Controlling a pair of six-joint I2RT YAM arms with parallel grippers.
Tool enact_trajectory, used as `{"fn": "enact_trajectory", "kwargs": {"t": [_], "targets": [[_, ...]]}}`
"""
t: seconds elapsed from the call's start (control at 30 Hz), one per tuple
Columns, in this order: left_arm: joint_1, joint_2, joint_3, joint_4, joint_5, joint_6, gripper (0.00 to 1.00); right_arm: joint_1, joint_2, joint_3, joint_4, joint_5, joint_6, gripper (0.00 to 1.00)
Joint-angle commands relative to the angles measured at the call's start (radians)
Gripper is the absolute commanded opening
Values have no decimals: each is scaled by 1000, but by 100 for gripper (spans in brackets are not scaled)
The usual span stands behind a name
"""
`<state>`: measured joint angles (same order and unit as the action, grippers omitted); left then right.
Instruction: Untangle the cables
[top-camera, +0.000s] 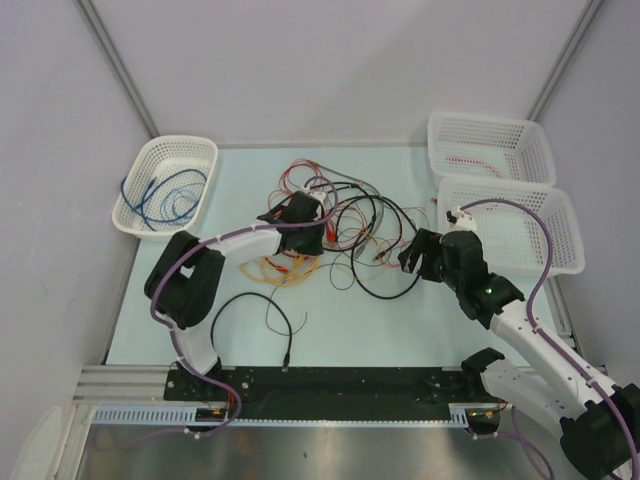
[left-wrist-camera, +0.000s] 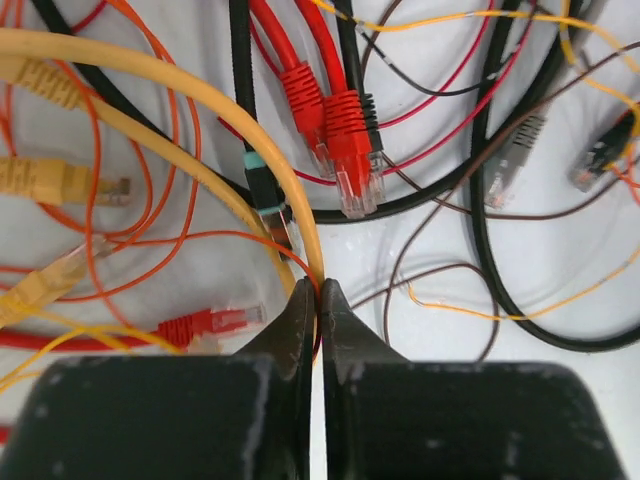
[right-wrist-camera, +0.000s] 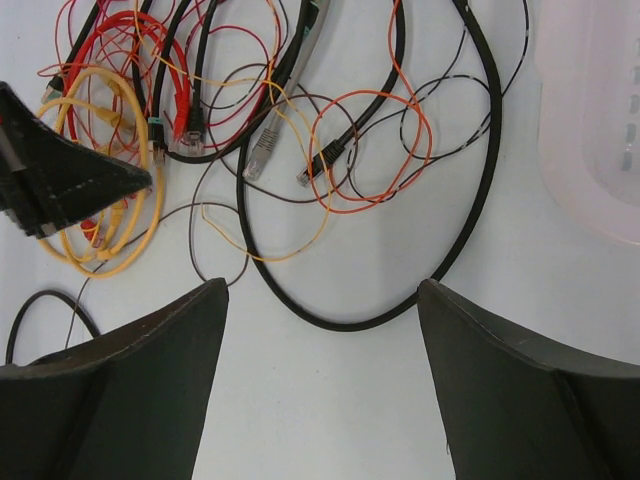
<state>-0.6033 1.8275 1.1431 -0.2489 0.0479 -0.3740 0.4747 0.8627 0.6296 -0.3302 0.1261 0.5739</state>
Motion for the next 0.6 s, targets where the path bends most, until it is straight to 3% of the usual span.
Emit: {"fn": "enact_trajectory", "kwargs": {"t": [0.0,0.17,0.33,0.57], "targets": [[-13,-233,7,8,-37,30,0,-5,-22,-5,28,-8,-12,81],[-18,-480,27,-15,22,38,0,-5,-91,-2,26,-9,-11,81],[-18,-704,67,56,199,-12,0,-7,-185,13,52,-63,-3,86],[-16,-743,224,88,384,-146,0,-7,-278,81,111,-196,-6,89]]}}
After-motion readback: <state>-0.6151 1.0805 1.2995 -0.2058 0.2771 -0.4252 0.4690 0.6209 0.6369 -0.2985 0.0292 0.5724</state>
